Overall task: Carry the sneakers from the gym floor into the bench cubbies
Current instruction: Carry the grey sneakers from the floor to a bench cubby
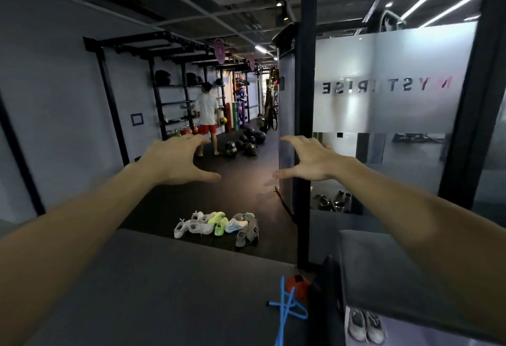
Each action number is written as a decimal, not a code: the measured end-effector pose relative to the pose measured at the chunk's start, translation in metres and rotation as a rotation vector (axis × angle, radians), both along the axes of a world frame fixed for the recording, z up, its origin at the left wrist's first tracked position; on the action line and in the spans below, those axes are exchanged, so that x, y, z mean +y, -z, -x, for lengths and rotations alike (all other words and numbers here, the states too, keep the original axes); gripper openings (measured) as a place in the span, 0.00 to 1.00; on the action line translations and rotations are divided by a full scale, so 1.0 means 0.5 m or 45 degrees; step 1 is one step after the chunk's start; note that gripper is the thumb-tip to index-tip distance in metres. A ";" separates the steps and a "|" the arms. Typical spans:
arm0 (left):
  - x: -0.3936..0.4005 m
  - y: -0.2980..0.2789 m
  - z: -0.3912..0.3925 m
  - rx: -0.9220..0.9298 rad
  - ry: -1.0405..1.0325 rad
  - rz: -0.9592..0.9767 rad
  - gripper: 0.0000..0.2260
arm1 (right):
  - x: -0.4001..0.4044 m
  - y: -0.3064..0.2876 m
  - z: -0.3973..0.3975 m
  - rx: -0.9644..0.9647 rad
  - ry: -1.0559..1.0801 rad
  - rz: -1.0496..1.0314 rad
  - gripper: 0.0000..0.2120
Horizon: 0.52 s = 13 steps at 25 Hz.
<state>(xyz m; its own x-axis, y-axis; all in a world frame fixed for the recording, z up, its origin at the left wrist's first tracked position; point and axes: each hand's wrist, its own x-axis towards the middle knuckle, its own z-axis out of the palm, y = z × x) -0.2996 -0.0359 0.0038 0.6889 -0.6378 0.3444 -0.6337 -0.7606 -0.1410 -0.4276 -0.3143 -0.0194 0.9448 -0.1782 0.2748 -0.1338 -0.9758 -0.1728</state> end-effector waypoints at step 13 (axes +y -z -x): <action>-0.129 0.052 -0.602 0.109 0.049 -0.028 0.45 | -0.150 0.090 -0.616 0.109 0.067 -0.076 0.51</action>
<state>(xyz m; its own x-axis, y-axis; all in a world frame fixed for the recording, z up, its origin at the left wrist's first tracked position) 0.0012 -0.1002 -0.0222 0.6900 -0.6711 0.2710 -0.6730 -0.7327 -0.1009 -0.1196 -0.3892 -0.0645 0.9533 -0.2416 0.1813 -0.2011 -0.9555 -0.2159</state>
